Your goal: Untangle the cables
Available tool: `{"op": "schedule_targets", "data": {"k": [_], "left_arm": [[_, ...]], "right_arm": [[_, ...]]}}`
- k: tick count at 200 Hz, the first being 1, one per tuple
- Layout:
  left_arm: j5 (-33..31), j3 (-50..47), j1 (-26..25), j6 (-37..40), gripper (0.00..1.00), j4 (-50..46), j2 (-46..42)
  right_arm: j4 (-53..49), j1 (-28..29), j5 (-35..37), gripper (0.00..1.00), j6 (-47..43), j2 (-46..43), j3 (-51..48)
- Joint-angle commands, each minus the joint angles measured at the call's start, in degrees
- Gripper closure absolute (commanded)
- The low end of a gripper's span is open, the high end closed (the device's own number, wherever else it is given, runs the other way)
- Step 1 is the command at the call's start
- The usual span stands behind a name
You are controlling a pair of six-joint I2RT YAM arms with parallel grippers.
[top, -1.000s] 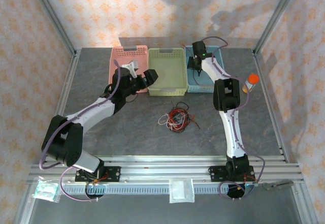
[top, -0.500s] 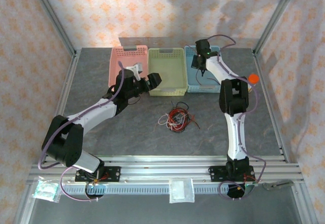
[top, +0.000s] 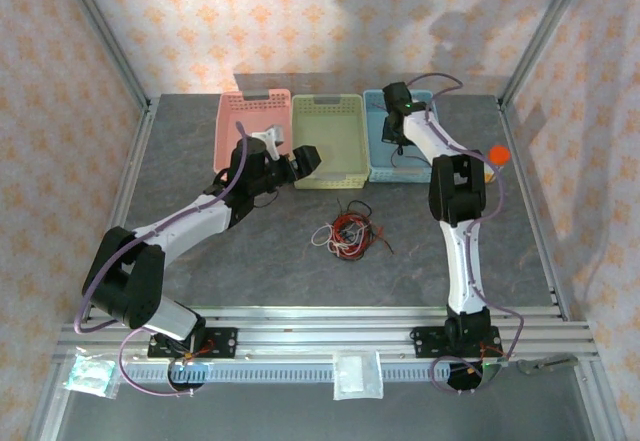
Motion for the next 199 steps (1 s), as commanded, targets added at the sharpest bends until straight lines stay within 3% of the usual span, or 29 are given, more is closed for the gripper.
{"op": "schedule_targets", "data": {"k": [1,32,68,94,130,199], "left_arm": [[-2.3,1.6,-1.1,2.8,0.14,-3.8,1.0],[-4.3,2.9,-2.7,4.9,0.13,-7.0,1.2],[-8.5,5.8,-5.0,8.5,0.12,-12.7,1.9],[-12.4,7.7,-7.2,11.7,0.12,-16.9,2.2],[-17.5,7.3,-11.5,13.9,0.13,-20.8,0.4],[-22.4,-1.6,-18.6,10.7,0.16,-20.5,-4.1]], "right_arm": [[-3.7,-0.4,2.9,0.86,-0.1,1.5,2.7],[-4.2,-0.5,2.4,0.64,-0.8,2.1,5.0],[-0.7,-0.5,-0.7,0.53,-2.2,-2.3,3.9],[4.0,-0.3,-4.2,0.53,-2.7,-8.8,-1.4],[12.8,1.1,-7.3,0.56,-2.5,-22.1,-16.6],[16.4,11.2,-5.9,0.63,2.8,-44.3,-42.9]]}}
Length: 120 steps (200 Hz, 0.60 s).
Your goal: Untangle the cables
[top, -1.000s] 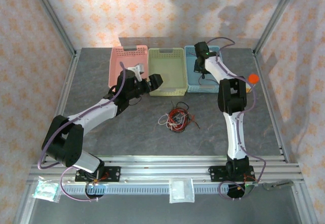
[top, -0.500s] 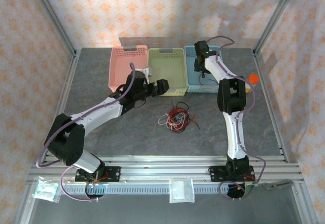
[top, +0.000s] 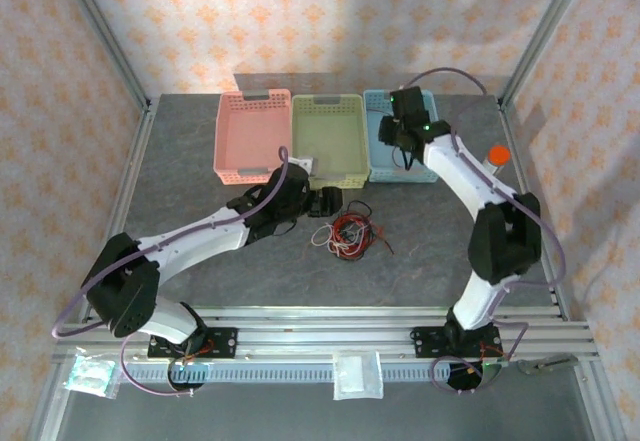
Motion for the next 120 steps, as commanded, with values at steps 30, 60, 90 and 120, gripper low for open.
{"op": "schedule_targets", "data": {"k": [30,60,90,120], "left_arm": [[-2.6,-8.1,-4.3,-5.6,0.16,3.5,-3.2],[-3.0,-15.9,-5.0,-10.5,0.16,10.6,-7.0],[-4.5,-22.7,-4.4,-14.9,0.15,15.7,-11.7],[-2.4,-27.7,-1.1,-17.9,0.15,20.1,-14.7]], "right_arm": [[1.4,10.4,1.7,0.64,6.6,-9.1,-13.7],[3.0,16.4,2.5,0.65,8.5,-9.9,-18.5],[5.3,19.8,4.0,0.65,8.5,-7.1,-20.5],[7.4,22.5,5.3,0.64,7.2,-3.1,-19.9]]}}
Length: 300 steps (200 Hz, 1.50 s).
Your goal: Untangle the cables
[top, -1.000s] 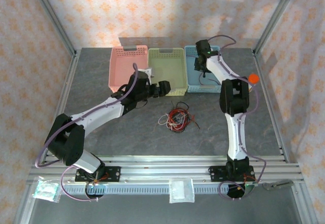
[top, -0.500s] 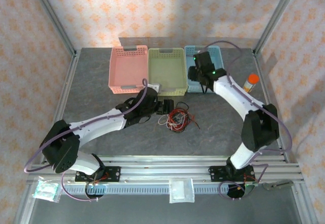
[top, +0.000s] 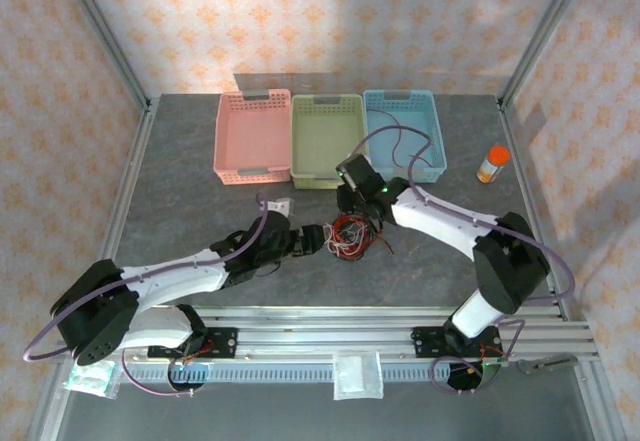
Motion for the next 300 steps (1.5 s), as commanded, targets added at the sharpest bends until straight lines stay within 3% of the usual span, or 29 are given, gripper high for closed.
{"op": "schedule_targets", "data": {"k": [1,52,128,227,300], "left_arm": [[0.2,-3.2,2.6,-4.5,0.15,7.2,-2.4],[4.9,-7.7,9.0,-6.6,0.15,11.5,-5.9],[8.9,-10.3,13.3,-8.2,0.15,17.7,-6.1],[9.1,-9.5,14.2,-6.1,0.15,16.4,-5.3],[7.8,0.9,13.3,3.6,0.15,7.3,1.1]], "right_arm": [[3.2,1.6,3.4,0.64,-0.1,3.0,0.2],[3.5,2.3,6.4,0.6,-0.2,8.3,2.5],[6.7,2.4,9.1,0.62,-0.8,13.7,4.4],[6.5,2.4,9.4,0.89,-0.2,15.0,5.5],[5.0,2.4,8.8,1.0,-0.5,4.3,2.7]]}}
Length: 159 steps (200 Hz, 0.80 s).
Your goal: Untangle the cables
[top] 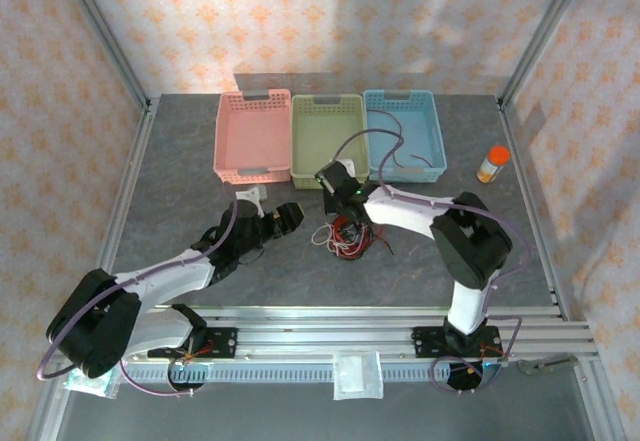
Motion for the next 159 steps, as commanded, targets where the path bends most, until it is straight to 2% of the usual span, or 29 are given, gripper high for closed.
{"op": "schedule_targets", "data": {"k": [1,30,75,127,159], "left_arm": [[-0.9,4.8,-0.3,5.6,0.15,-3.3,2.4],[-1.3,8.8,-2.4,7.9,0.14,-3.3,7.1],[-2.5,15.5,-6.9,11.2,0.15,-1.9,15.8],[-1.2,19.4,-7.4,11.5,0.18,1.1,21.7],[0.8,21.3,-8.0,12.3,0.23,1.6,24.4]], "right_arm": [[-1.1,0.2,1.6,1.0,0.0,-6.6,-0.8],[-2.0,-0.1,-0.4,1.0,0.8,-11.4,-1.0],[-2.4,-1.8,-7.4,1.0,2.0,-17.6,-1.3],[-3.5,-3.4,-14.1,1.0,2.2,-23.4,-1.6],[-4.3,-3.6,-14.5,1.0,2.3,-26.3,-0.2]]}}
